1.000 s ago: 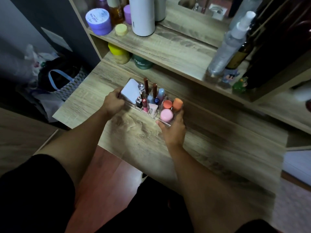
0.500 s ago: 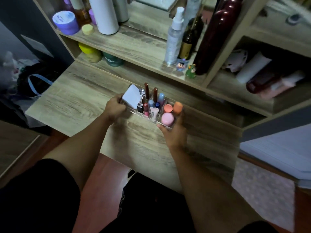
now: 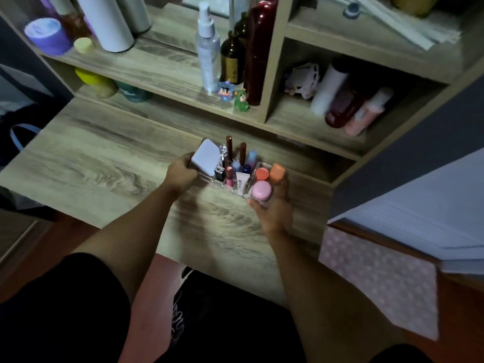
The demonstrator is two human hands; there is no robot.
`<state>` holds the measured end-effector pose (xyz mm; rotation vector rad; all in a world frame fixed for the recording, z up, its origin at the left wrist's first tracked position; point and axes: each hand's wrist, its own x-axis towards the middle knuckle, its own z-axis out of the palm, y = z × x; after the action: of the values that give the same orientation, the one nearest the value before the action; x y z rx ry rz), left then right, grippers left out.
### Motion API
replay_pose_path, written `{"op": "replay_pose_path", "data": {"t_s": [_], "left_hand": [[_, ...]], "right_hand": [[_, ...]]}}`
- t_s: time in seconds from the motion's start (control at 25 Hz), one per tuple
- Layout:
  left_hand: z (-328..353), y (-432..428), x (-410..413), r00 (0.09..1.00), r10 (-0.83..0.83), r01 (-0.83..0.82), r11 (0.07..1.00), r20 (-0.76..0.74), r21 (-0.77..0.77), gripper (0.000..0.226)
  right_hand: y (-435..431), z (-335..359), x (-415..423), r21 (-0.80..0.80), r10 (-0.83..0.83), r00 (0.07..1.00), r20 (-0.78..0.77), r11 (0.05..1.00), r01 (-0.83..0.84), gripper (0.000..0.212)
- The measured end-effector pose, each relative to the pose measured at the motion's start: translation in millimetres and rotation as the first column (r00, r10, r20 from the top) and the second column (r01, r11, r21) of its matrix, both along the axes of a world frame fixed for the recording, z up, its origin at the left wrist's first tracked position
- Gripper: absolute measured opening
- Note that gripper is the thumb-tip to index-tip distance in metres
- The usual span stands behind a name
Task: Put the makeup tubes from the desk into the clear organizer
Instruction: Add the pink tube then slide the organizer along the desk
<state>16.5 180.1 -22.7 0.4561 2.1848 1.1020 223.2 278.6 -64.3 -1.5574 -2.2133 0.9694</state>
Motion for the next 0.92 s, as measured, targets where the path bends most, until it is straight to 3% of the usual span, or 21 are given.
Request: {"op": "replay_pose_path", "data": {"t_s": [0.92], "left_hand": [[1,40,54,0.998,-0.060,0.059,0.997,-0.018,-0.049,0.057]], "right_hand": [[45,-5,51,-0.034,0.039,0.995,-0.090,0.999,-0.042,0.110]]}}
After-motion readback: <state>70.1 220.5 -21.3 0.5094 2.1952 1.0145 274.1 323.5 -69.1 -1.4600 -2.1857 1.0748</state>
